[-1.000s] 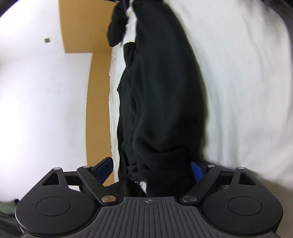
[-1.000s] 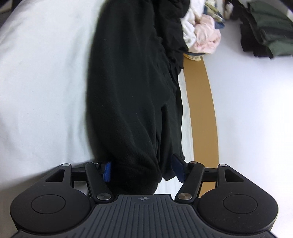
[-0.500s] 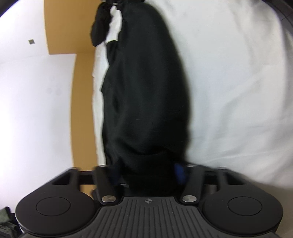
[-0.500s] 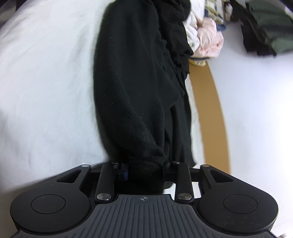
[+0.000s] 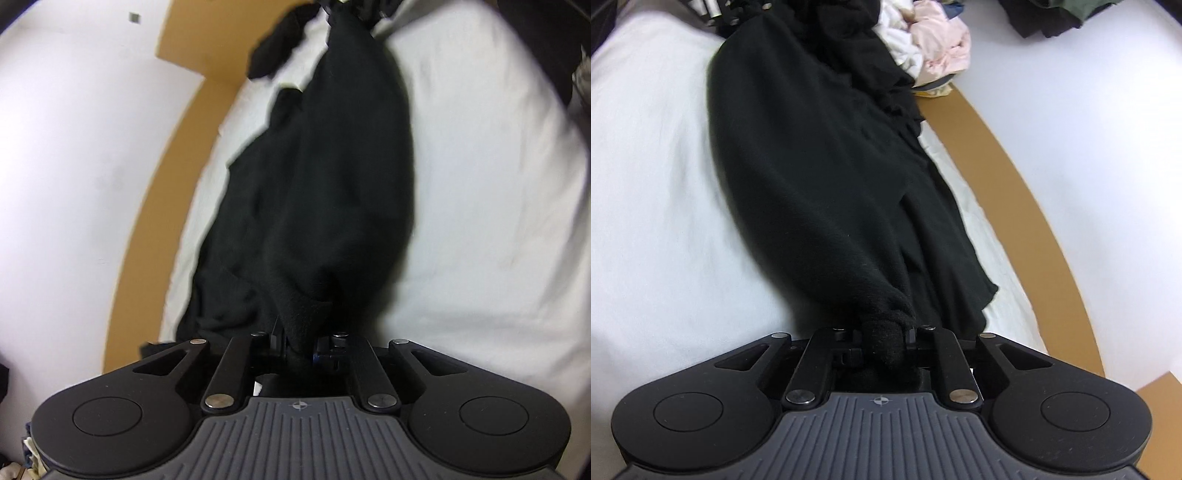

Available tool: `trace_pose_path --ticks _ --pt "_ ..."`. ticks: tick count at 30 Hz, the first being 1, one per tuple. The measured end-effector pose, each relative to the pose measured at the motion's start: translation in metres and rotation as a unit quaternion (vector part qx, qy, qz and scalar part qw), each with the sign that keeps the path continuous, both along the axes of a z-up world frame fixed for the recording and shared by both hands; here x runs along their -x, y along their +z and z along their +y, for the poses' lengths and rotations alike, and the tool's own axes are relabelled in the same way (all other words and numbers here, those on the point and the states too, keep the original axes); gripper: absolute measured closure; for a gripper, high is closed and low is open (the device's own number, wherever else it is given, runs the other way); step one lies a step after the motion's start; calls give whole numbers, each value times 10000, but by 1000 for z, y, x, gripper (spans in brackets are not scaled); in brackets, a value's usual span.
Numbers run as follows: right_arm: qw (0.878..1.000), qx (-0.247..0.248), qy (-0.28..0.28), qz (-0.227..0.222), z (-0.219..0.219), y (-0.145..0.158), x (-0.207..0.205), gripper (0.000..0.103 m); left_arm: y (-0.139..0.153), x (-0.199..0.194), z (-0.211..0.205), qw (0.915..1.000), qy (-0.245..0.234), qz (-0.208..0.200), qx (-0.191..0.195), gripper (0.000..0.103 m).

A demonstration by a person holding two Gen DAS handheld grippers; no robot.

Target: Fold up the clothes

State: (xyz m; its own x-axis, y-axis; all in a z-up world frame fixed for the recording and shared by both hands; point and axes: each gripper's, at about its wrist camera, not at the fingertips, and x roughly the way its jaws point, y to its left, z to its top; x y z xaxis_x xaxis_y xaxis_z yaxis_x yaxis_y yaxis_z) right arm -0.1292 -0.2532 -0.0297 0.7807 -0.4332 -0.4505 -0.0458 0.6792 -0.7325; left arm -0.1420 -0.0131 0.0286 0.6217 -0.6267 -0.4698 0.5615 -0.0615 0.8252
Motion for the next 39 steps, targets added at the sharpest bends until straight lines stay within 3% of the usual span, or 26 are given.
trace_pose_path --ticks 5,9,13,19,27,35,37,39 --pt "9995 304 45 -90 15 38 16 89 37 10 25 9980 157 560 248 94" --pt "9991 387 49 -193 22 69 29 89 68 24 39 9963 120 729 447 94" --pt "9993 218 217 -201 29 101 56 89 100 35 52 9930 57 1055 522 94" --pt "9985 -206 458 200 35 132 75 89 127 46 76 9842 -72 1682 543 93" --pt "9944 -485 370 868 11 113 35 89 107 -12 31 9752 326 2184 161 93" --pt "9846 -615 367 1592 -41 81 -31 88 77 -111 -39 9591 805 2689 -352 91" --pt "9840 -556 420 1639 -54 68 -45 83 66 -138 -54 9495 966 2958 -394 85" --pt "9847 -456 497 1607 -64 55 -57 79 57 -160 -60 9395 1102 3237 -189 81"
